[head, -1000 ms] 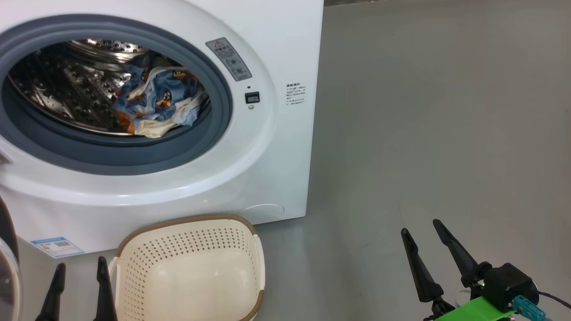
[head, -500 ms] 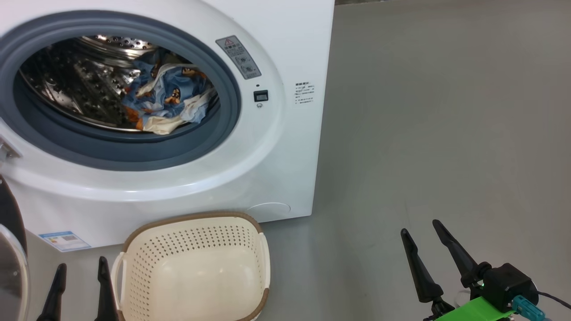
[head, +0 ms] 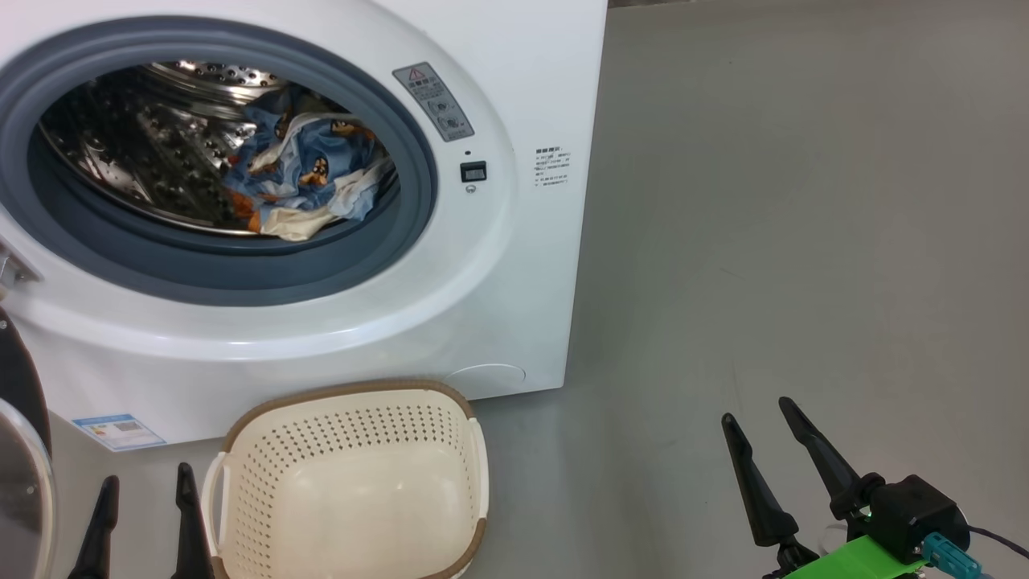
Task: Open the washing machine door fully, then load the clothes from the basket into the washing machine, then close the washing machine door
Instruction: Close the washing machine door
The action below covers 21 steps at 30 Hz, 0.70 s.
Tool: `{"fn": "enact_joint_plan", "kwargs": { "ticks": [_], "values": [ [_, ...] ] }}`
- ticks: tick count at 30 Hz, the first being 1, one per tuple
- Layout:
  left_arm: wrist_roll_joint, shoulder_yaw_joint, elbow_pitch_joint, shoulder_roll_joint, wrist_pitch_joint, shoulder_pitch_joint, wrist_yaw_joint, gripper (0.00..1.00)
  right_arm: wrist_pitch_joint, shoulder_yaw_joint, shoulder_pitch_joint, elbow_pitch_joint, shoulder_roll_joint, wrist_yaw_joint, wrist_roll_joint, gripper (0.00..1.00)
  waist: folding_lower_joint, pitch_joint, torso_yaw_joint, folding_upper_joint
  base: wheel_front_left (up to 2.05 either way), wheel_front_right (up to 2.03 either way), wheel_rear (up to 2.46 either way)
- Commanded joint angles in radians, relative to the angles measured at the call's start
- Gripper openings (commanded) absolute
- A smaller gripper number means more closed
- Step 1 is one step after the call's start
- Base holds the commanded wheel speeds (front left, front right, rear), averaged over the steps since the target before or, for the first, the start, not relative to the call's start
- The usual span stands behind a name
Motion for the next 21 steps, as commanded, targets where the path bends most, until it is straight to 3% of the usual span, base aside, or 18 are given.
{"fn": "enact_joint_plan", "kwargs": {
  "ticks": [1,9,21],
  "values": [
    [0.011,0.034,-0.028,0.008,-0.007,-0.027,0.009,1.00,-0.005,0.026,-0.019,-0.020,-0.007,0.002,-0.004,1.00,0.0000,0.000,0.000,0.0000,-0.59,0.59,0.00],
    [0.011,0.033,-0.031,0.005,-0.007,-0.028,0.010,1.00,-0.005,0.025,-0.017,-0.020,-0.010,0.002,-0.003,1.00,0.0000,0.000,0.003,0.0000,-1.09,1.09,0.00],
    [0.020,0.038,-0.043,0.000,-0.007,-0.035,0.020,1.00,-0.005,0.019,-0.015,-0.022,-0.016,0.002,-0.002,1.00,0.0000,0.002,0.013,0.0000,-1.92,1.92,0.00]
  ]
}}
